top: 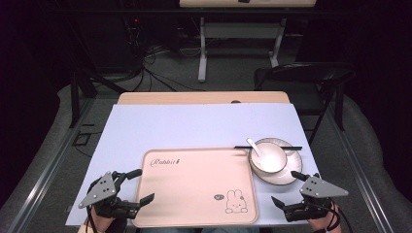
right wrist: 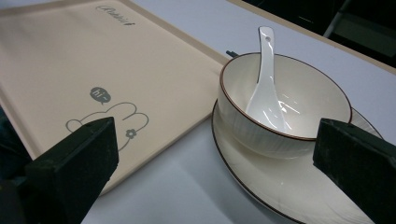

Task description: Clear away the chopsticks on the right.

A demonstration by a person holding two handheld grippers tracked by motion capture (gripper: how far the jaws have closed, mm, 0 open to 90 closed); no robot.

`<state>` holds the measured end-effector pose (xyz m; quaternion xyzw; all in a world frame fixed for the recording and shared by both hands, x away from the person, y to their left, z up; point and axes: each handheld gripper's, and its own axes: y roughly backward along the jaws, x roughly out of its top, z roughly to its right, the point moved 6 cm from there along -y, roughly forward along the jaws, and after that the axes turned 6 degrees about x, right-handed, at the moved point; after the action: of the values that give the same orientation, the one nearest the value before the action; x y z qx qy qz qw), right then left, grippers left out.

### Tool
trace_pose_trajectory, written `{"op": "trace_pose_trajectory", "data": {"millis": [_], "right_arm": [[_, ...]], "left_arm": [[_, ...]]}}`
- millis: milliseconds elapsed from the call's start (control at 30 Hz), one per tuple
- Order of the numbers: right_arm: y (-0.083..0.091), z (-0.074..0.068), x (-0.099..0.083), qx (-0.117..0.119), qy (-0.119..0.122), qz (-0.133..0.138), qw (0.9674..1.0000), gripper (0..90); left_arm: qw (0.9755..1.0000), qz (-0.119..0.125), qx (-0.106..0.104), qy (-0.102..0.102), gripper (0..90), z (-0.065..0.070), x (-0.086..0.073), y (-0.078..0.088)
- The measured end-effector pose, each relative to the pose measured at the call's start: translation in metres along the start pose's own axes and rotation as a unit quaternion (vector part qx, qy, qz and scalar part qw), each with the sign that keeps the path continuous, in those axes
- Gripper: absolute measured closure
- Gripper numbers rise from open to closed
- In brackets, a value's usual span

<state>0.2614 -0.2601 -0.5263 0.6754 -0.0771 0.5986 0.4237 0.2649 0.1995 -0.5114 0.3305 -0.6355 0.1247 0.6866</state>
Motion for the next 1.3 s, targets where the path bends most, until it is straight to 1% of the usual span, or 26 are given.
{"op": "trace_pose_trajectory", "data": {"millis": [33, 67, 100, 133, 233, 267, 333, 367, 433, 500, 600, 633, 667, 733, 767, 833, 867, 900, 967, 1000, 1033, 1067, 1133, 1200, 1233, 1300], "right_arm": [[0.001, 0.001, 0.0, -0.003, 0.001, 0.001, 1.0, 0.0], [0.001, 0.002, 0.0, -0.005, 0.001, 0.0, 1.0, 0.0], [0.001, 0.002, 0.0, -0.005, 0.001, 0.0, 1.0, 0.0], [0.001, 0.002, 0.0, -0.008, 0.001, -0.002, 1.0, 0.0], [0.003, 0.006, 0.0, -0.02, 0.007, -0.013, 0.9997, 0.0], [0.003, 0.008, 0.0, -0.021, 0.006, -0.014, 0.9997, 0.0], [0.005, 0.011, 0.0, -0.018, 0.003, -0.027, 0.9995, 0.0], [0.005, 0.012, 0.0, -0.016, 0.003, -0.033, 0.9993, 0.0], [0.005, 0.017, 0.001, -0.015, 0.001, -0.049, 0.9987, 0.0], [0.007, 0.021, 0.003, -0.014, 0.004, -0.054, 0.9984, 0.0], [0.009, 0.029, 0.008, -0.014, 0.015, -0.066, 0.9976, 0.0], [0.009, 0.029, 0.008, -0.014, 0.015, -0.066, 0.9976, 0.0], [0.009, 0.035, 0.011, -0.013, 0.019, -0.081, 0.9964, 0.0], [0.01, 0.038, 0.013, -0.009, 0.019, -0.087, 0.996, 0.7], [0.01, 0.042, 0.015, -0.007, 0.019, -0.096, 0.9952, 0.8], [0.01, 0.053, 0.021, -0.004, 0.027, -0.112, 0.9933, 0.8], [0.01, 0.053, 0.021, -0.004, 0.027, -0.112, 0.9933, 0.8], [0.012, 0.062, 0.026, 0.0, 0.032, -0.122, 0.992, 0.6], [0.012, 0.068, 0.031, -0.001, 0.037, -0.129, 0.991, 0.4], [0.012, 0.071, 0.033, 0.005, 0.037, -0.131, 0.9907, 0.2], [0.012, 0.071, 0.033, 0.005, 0.037, -0.131, 0.9907, 0.2], [0.011, 0.077, 0.038, 0.004, 0.045, -0.143, 0.9888, 0.1], [0.009, 0.084, 0.041, 0.011, 0.045, -0.154, 0.987, 0.0], [0.008, 0.087, 0.043, 0.008, 0.048, -0.156, 0.9866, 0.0], [0.007, 0.093, 0.047, 0.016, 0.049, -0.165, 0.9849, 0.0], [0.005, 0.1, 0.051, 0.019, 0.051, -0.171, 0.9837, 0.0]], "left_arm": [[1.0, 0.004, 0.004, 0.002, 15.4, 0.0, 0.0, 0.001], [1.0, 0.007, -0.001, 0.004, 15.4, 0.0, 0.0, 0.001], [1.0, 0.007, -0.001, 0.004, 15.4, 0.0, 0.0, 0.001], [1.0, 0.0, -0.005, 0.003, 15.4, -0.001, 0.0, 0.001], [1.0, 0.006, -0.005, 0.004, 15.4, 0.0, 0.0, 0.001], [1.0, 0.003, -0.005, 0.002, 15.4, 0.0, 0.0, 0.001], [1.0, 0.002, -0.002, 0.001, 15.4, 0.0, 0.0, 0.001], [1.0, -0.004, -0.007, -0.003, 15.4, 0.001, 0.0, 0.001], [1.0, -0.003, -0.005, -0.003, 15.5, 0.001, 0.0, 0.0], [0.9999, -0.003, -0.01, -0.003, 15.5, 0.001, 0.0, 0.001], [1.0, -0.005, -0.007, -0.002, 15.4, 0.001, -0.001, 0.001], [1.0, -0.005, -0.007, -0.002, 15.4, 0.001, -0.001, 0.001], [1.0, -0.005, -0.007, 0.0, 15.5, 0.0, -0.001, 0.001], [0.9999, -0.004, -0.009, 0.001, 15.4, 0.0, -0.001, 0.001], [1.0, -0.004, -0.009, 0.001, 15.4, 0.0, -0.001, 0.001], [1.0, -0.004, -0.007, 0.002, 15.5, 0.0, -0.001, 0.001], [1.0, -0.004, -0.007, 0.002, 15.5, 0.0, -0.001, 0.001], [1.0, -0.004, -0.007, 0.001, 15.5, 0.0, -0.001, 0.001], [1.0, -0.006, -0.004, 0.002, 15.4, 0.0, -0.001, 0.001], [1.0, -0.006, -0.003, 0.001, 15.4, 0.0, -0.001, 0.001], [1.0, -0.006, -0.003, 0.001, 15.4, 0.0, -0.001, 0.001], [1.0, -0.007, -0.006, 0.002, 15.5, 0.0, -0.001, 0.001], [1.0, -0.007, -0.006, 0.002, 15.5, 0.0, -0.001, 0.001], [1.0, -0.007, -0.005, 0.002, 15.4, 0.0, -0.001, 0.001], [1.0, -0.006, -0.006, 0.002, 15.5, 0.0, -0.001, 0.001], [1.0, -0.006, -0.006, 0.002, 15.4, 0.0, -0.001, 0.001]]}}
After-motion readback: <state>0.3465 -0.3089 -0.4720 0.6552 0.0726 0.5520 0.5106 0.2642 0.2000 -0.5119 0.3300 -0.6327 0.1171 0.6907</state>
